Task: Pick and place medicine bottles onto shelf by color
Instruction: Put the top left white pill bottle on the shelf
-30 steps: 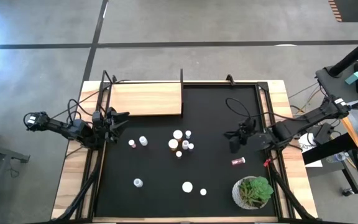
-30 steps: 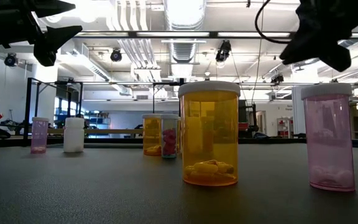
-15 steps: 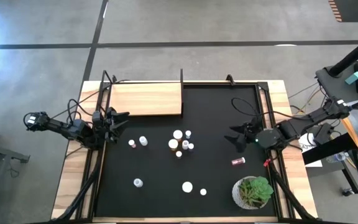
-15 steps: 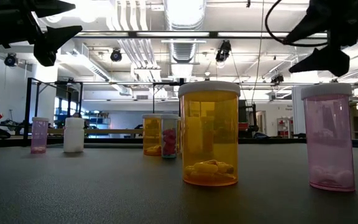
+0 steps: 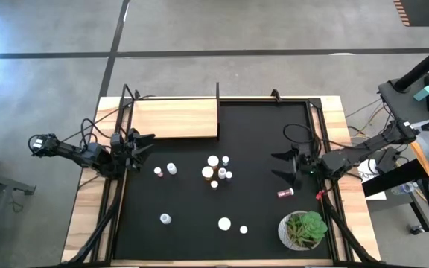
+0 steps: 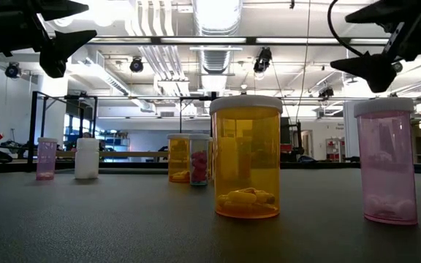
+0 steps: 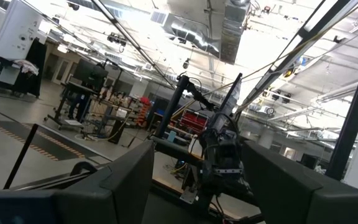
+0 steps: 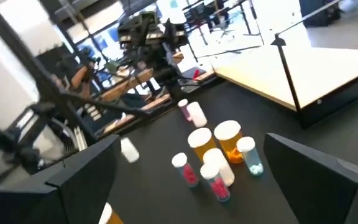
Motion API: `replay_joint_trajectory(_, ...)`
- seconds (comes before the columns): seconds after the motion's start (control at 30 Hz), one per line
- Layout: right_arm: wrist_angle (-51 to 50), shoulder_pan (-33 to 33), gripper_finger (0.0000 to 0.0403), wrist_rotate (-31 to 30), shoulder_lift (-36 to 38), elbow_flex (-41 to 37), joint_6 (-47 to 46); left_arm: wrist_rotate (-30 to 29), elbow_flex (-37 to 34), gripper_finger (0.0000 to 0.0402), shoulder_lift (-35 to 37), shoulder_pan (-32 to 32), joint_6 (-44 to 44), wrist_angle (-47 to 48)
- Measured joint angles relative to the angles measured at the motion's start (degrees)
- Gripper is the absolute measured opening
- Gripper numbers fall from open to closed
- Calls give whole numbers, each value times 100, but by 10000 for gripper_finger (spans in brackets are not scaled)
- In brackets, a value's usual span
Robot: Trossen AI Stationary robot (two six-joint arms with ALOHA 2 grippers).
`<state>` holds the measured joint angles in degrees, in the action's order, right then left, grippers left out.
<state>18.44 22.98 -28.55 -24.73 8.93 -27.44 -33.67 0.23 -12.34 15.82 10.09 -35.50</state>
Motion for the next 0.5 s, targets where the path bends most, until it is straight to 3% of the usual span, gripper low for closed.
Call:
replay_joint_trajectory(0.27,35,-2,384,52,240,-128,1403,0,0,228,0,0,0,2)
replay_joint_trajectory(0.5,454,-52,384,53,1109,-718,1526,0,0,228,0,0,0,2)
